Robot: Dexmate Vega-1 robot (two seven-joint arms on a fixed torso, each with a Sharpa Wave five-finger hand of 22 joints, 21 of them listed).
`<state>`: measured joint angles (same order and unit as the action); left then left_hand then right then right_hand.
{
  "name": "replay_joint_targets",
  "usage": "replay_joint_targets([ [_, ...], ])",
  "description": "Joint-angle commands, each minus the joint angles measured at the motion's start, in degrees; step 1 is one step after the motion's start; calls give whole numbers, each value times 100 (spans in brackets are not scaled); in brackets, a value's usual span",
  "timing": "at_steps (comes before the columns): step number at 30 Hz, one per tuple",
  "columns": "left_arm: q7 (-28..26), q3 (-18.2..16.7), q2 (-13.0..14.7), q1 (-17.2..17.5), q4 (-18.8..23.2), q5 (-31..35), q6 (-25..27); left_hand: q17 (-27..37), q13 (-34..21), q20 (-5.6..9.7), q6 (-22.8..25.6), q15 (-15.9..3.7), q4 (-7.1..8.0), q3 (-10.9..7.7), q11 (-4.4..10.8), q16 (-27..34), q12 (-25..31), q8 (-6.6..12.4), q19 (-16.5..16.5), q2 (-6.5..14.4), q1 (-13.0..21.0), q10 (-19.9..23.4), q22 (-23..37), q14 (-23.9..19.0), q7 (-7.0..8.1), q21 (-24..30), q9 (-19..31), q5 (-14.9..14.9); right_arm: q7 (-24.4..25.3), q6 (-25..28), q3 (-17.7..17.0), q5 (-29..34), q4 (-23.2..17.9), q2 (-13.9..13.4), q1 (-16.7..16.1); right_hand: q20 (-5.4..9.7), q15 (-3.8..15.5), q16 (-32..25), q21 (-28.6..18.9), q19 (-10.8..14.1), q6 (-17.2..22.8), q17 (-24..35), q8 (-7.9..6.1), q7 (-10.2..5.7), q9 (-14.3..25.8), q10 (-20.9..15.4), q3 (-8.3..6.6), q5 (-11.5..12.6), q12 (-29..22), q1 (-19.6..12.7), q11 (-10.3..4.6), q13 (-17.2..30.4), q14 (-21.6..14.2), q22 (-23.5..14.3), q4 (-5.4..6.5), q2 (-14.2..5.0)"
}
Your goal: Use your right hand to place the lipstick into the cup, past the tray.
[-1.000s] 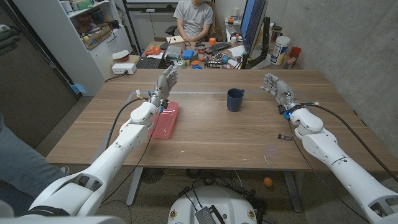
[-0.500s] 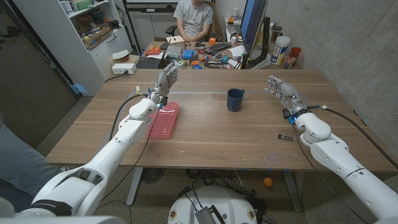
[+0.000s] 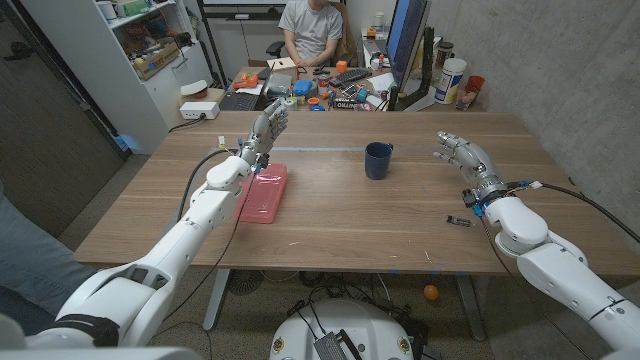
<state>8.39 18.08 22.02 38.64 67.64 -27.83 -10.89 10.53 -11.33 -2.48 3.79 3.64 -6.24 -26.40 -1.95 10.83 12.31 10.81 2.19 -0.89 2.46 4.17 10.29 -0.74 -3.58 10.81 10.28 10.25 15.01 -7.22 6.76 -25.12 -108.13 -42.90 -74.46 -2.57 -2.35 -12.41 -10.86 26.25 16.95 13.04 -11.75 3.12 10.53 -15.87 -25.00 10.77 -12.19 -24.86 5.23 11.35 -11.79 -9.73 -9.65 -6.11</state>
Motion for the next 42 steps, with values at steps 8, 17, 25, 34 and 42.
replay_joint_targets([
  [8,247,-14,-25,-117,-153,71,-76,18,-16,-115,31,42,-22,-27,-5,17,24,19,19,35,69,20,7,10,-37,20,7,18,939,1112,-582,1480,-1497,-809,-1600,-30,11,7,-11,-64,184,-39,-62,-99,28,-41,-107,-31,4,-430,-57,24,-27,-10,-106,60],
  [17,274,-15,-23,-138,-166,97,-57,18,-16,-122,28,42,-26,-28,-19,15,28,17,27,39,73,33,8,14,-35,22,7,17,1118,1579,-587,2051,-1795,-799,-1850,-30,18,27,-1,-100,217,-59,-58,-142,29,-33,-130,-30,14,-570,-67,27,7,-9,-108,104],
  [25,283,-34,-20,-134,-151,109,-112,18,-16,-123,38,40,-30,-28,-13,17,30,19,28,44,76,40,9,11,-33,26,7,15,1278,2186,-684,2761,-2209,-871,-2247,-28,35,85,34,-232,223,-83,-37,-192,32,12,-159,-29,39,-764,-102,30,157,-7,-96,153],
  [34,301,-8,-27,-144,-144,126,-98,18,-17,-126,51,37,-35,-28,2,18,31,22,30,50,80,47,9,8,-28,31,8,14,1151,2752,-801,3235,-2505,-860,-2544,-31,36,118,55,-351,228,-103,-20,-230,36,85,-183,-22,67,-935,-130,32,268,-4,-90,189],
  [42,318,28,-58,-160,-181,152,-90,18,-18,-131,46,39,-39,-28,4,20,29,18,33,54,82,44,10,5,-22,34,8,13,980,3221,-655,3638,-2669,-922,-2540,-41,36,131,78,-494,214,-117,-1,-278,39,158,-194,-24,89,-1067,-146,31,343,0,-81,225],
])
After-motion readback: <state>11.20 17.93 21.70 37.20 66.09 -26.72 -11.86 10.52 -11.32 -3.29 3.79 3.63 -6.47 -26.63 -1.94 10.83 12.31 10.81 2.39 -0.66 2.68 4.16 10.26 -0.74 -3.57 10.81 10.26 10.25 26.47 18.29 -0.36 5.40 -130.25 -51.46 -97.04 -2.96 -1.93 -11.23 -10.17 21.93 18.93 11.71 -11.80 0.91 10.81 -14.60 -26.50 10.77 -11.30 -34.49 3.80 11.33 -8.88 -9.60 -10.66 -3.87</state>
